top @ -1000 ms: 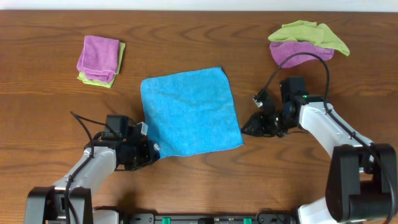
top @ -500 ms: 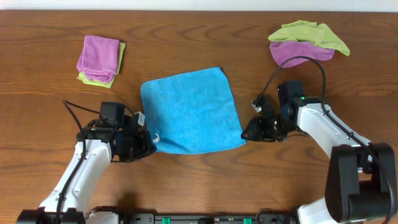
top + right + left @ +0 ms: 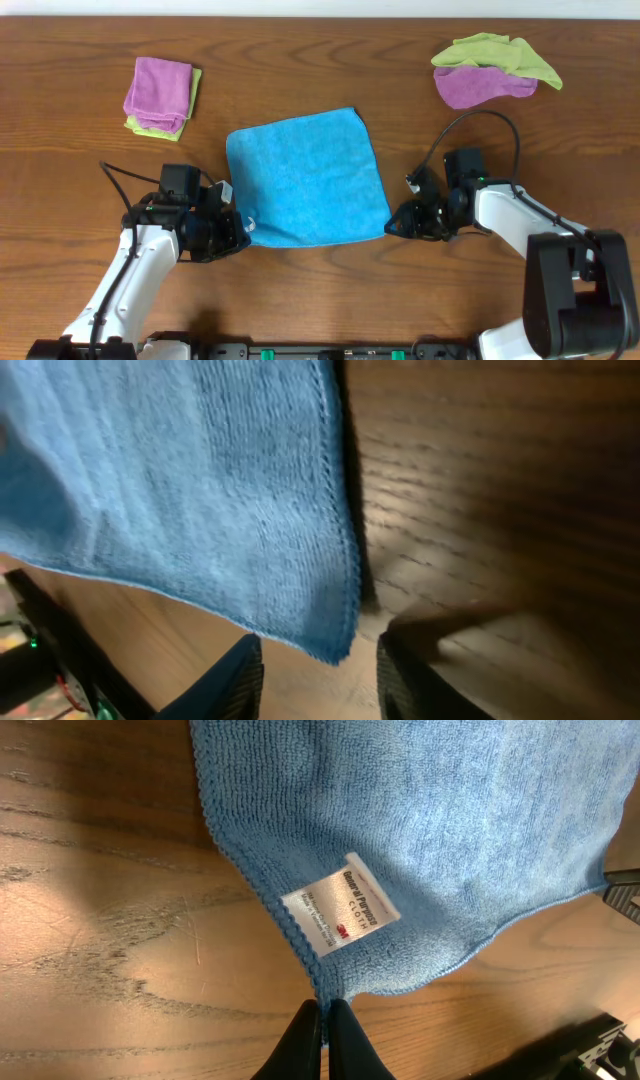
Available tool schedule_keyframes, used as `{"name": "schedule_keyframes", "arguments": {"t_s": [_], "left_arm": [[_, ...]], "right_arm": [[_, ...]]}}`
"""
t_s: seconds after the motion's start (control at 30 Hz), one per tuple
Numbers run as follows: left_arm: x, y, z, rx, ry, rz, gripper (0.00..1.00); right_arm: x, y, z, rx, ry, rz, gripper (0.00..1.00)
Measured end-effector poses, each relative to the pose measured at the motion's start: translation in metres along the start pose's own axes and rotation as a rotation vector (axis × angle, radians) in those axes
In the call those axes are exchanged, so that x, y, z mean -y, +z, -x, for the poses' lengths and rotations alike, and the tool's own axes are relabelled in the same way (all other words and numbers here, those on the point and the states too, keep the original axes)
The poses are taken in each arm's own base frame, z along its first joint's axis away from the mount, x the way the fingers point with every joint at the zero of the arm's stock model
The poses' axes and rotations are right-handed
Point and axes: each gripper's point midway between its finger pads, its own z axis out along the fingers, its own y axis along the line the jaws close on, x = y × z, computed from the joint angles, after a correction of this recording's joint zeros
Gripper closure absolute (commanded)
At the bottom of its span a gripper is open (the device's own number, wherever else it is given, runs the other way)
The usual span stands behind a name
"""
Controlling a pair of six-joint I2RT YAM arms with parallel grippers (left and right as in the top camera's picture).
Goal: Fold the cloth
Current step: 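Grasp the blue cloth's bottom-left and bottom-right corners with both grippers, then lift both bottom corners and fold them up over the top edge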
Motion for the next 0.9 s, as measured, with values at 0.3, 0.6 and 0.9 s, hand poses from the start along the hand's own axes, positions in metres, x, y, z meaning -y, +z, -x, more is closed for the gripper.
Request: {"name": "schedule_keyframes", "arguments": {"t_s": [0.3,0.6,0.9], "left_arm": [[0.000,0.000,0.000,0.000,0.000,0.000,0.94],[-0.001,-0.001,-0.002,-0.009,-0.006,0.006,0.94],[0.028,-0.052,0.000,0.051,0.057,0.001,0.94]], "right_arm": [[-0.002,0.003,0.006,0.020,0.036,0.013,0.77],[-0.007,0.015,-0.011,-0.060,0.071,0.028,0.98],[-0.021,-0.012,-0.027,-0.072,0.083,0.005,0.98]]}}
